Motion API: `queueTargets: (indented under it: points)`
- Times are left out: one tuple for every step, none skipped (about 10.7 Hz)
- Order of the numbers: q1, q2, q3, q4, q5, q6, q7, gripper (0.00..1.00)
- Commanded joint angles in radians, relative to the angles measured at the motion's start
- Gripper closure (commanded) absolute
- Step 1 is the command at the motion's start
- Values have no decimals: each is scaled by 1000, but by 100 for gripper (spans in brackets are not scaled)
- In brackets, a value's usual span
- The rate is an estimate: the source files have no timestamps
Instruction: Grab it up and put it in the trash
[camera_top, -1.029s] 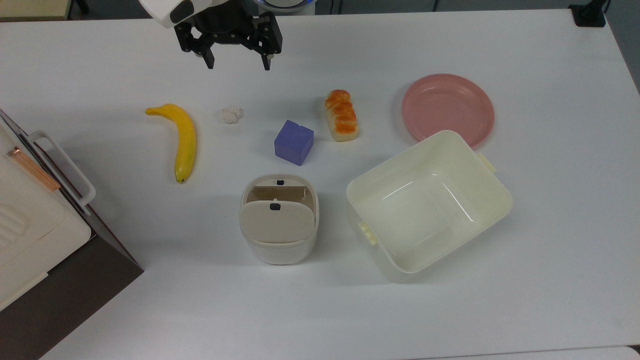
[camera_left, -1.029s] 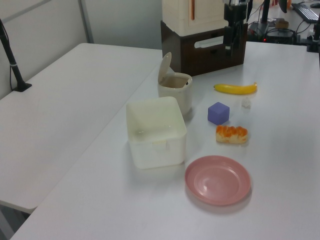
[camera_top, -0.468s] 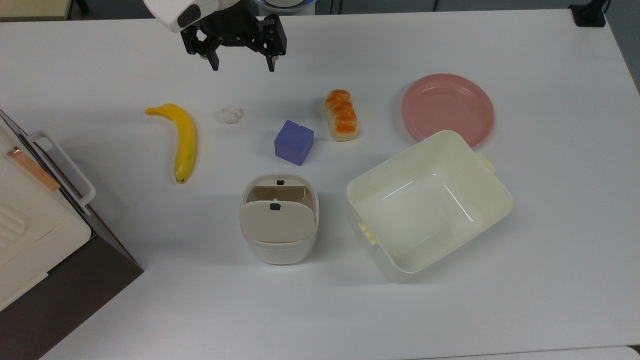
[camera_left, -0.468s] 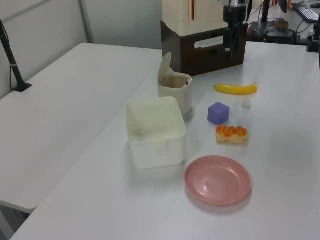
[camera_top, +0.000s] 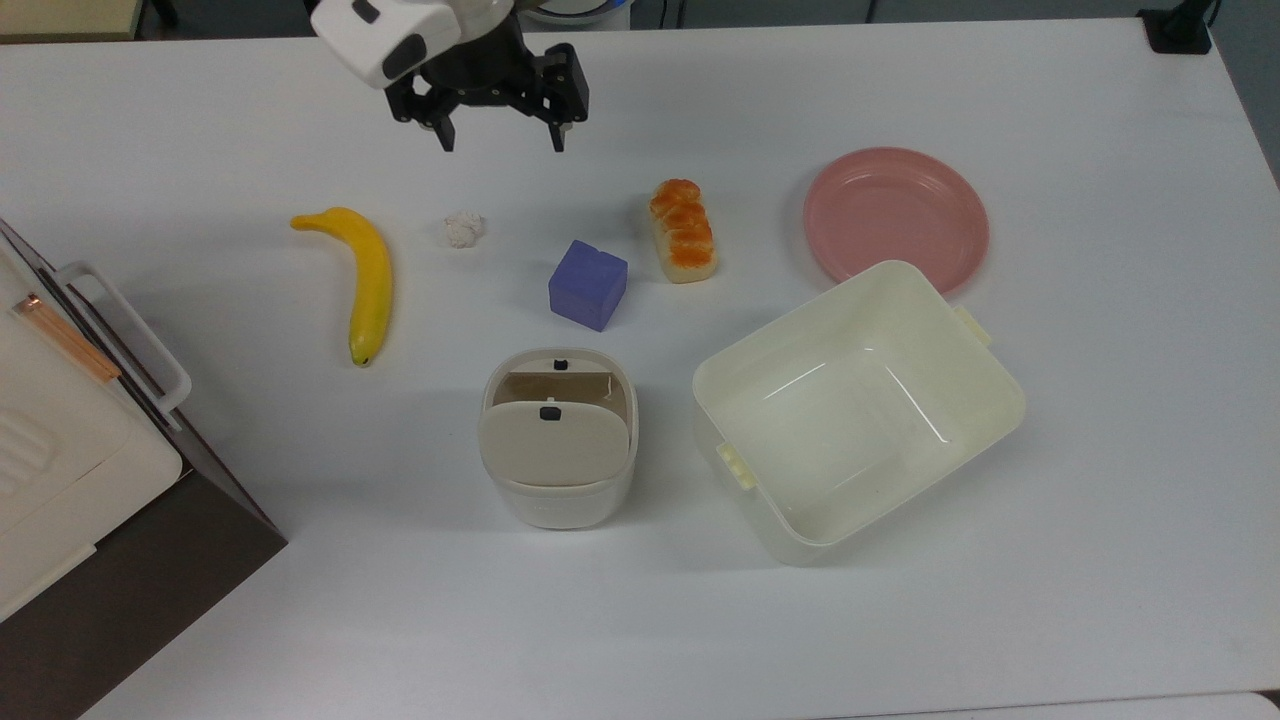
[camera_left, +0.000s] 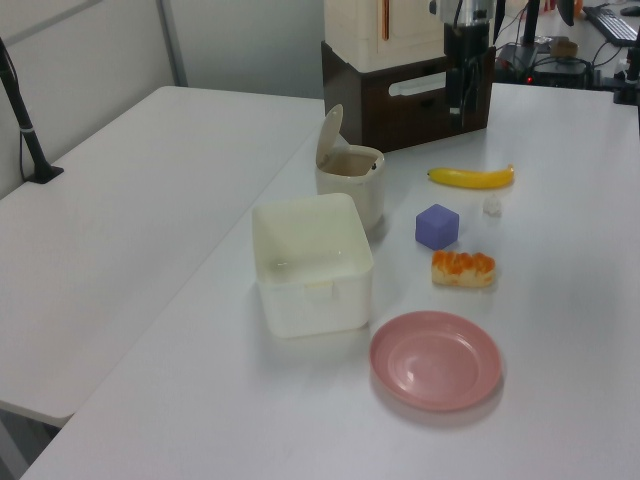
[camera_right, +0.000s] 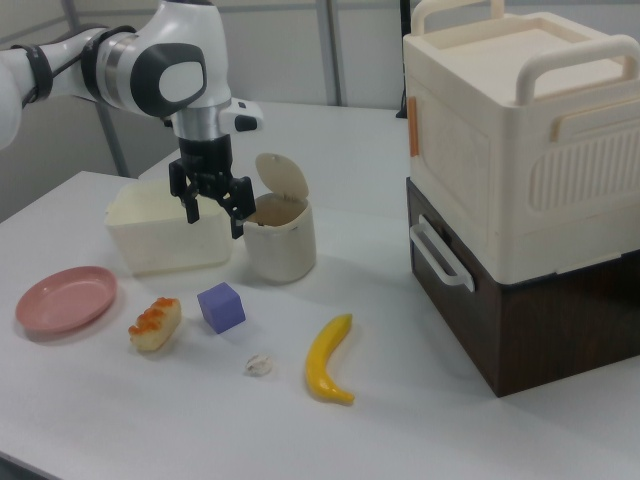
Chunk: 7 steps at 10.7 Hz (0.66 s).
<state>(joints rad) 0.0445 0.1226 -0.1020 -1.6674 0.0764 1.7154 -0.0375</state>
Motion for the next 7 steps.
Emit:
queueTargets:
  points:
    - [35,-12,-4,-60,-23,84,66,0]
    - [50,-11,-4,-77,-44,86,68,0]
    - [70,-12,-4,-109,-64,87,68,0]
    - [95,-12,-2,-150,-95,102,68,0]
    - [100,-14,-4,-185,-104,133,68,0]
    - [84,-9,-7,-207,-107,183,56,0]
    - [62,-5,-16,-225,-133,229,38,0]
